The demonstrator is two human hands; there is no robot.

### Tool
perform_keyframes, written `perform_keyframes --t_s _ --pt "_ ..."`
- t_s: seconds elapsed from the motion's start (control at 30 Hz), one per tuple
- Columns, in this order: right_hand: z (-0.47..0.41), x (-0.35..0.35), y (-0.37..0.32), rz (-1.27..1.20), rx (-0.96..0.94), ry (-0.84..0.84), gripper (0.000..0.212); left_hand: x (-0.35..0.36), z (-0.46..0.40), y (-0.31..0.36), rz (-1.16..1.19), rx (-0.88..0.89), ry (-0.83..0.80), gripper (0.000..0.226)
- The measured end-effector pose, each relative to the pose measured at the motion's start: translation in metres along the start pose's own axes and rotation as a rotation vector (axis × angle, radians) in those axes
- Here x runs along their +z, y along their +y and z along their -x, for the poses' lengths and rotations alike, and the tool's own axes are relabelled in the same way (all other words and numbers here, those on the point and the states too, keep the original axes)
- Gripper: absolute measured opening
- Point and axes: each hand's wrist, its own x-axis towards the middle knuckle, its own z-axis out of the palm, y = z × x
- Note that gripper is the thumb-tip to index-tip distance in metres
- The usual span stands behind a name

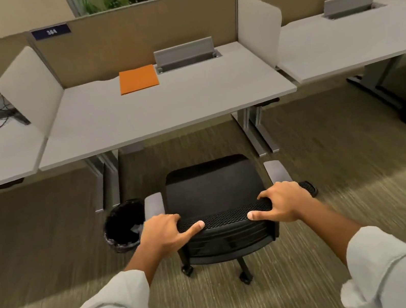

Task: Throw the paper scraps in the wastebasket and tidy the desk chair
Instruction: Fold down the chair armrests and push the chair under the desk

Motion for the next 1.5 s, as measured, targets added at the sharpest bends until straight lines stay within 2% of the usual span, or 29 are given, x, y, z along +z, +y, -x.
perform_keyframes --t_s 0.47,0.73,1.0,1.37,1.5 --pt "-0.112 -0.010 0.014 0.046 0.030 -0.016 0.126 -0.002 -0.106 -0.048 -0.026 0.013 -0.016 0.103" --pt "-0.193 -0.018 0.033 0.014 0.031 -0.048 0.122 -0.001 -0.178 -0.074 0.004 0.005 -0.029 0.093" --pt "-0.277 -0.027 0.057 0.020 -0.032 -0.006 0.114 -0.004 -0.255 -0.099 0.043 -0.013 -0.031 0.088" --pt "-0.383 -0.028 0.103 0.034 -0.081 0.059 0.113 -0.007 -0.356 -0.116 0.020 -0.076 -0.088 0.090" --pt "-0.411 -0.027 0.116 0.019 -0.132 0.074 0.105 -0.002 -0.383 -0.118 0.028 -0.126 -0.117 0.093"
